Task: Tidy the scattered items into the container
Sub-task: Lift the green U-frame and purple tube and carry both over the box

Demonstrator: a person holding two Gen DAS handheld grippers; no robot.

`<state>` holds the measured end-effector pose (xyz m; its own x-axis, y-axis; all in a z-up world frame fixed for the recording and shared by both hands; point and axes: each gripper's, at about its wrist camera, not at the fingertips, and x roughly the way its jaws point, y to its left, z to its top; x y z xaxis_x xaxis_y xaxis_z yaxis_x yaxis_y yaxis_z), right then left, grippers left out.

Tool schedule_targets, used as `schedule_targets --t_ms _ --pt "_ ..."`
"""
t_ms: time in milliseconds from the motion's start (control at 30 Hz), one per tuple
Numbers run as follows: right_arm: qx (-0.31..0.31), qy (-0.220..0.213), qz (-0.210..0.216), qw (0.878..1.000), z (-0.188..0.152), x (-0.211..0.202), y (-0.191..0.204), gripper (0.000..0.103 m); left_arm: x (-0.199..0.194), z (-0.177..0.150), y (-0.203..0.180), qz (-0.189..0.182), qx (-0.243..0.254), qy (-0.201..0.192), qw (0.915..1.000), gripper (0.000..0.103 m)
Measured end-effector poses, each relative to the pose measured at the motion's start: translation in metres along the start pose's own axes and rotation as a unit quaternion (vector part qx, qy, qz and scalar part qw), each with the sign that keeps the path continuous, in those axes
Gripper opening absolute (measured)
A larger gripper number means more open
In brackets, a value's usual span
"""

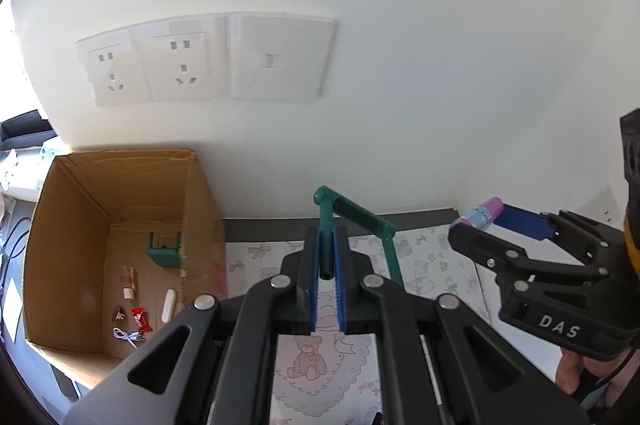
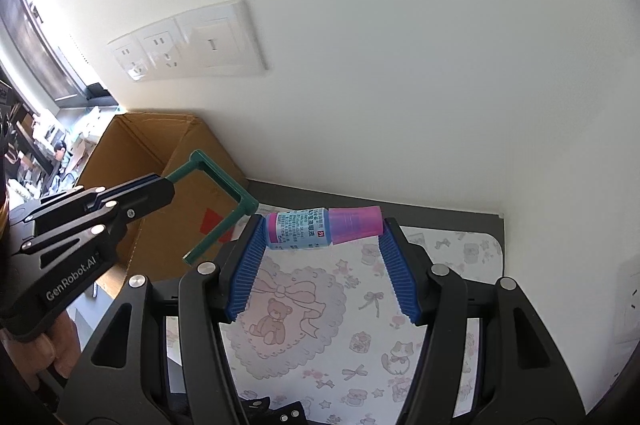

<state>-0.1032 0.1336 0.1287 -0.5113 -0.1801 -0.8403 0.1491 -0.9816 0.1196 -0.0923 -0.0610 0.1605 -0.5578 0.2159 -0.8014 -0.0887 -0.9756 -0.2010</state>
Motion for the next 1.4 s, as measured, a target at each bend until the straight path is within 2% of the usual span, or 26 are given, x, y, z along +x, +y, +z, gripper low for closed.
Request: schedule_targets --t_ms 167,400,767,1100,1400 --pt "-0.022 -0.004 0.008 1.0 0.013 0.001 0.023 0.06 -0.011 0.001 0.02 0.006 -0.015 -0.011 0.9998 0.007" --pt "-0.056 -0.006 0.032 0.998 0.03 0.011 0.067 0.06 -0.028 -0.001 0.067 0.032 -0.054 -0.025 0.9977 0.007" --pt "-0.109 -0.012 0.07 0.992 0.053 0.032 0.142 0.06 -0.059 -0.01 0.158 0.091 -0.129 -0.051 0.9861 0.007" --pt "-0.152 -0.001 0.112 0.982 0.063 0.057 0.212 0.06 -0.067 -0.026 0.212 0.124 -0.172 -0.053 0.9758 0.007" --pt "-0.182 0.033 0.121 0.975 0.056 0.096 0.253 0.06 -0.055 -0.047 0.247 0.133 -0.203 -0.037 0.9693 0.007"
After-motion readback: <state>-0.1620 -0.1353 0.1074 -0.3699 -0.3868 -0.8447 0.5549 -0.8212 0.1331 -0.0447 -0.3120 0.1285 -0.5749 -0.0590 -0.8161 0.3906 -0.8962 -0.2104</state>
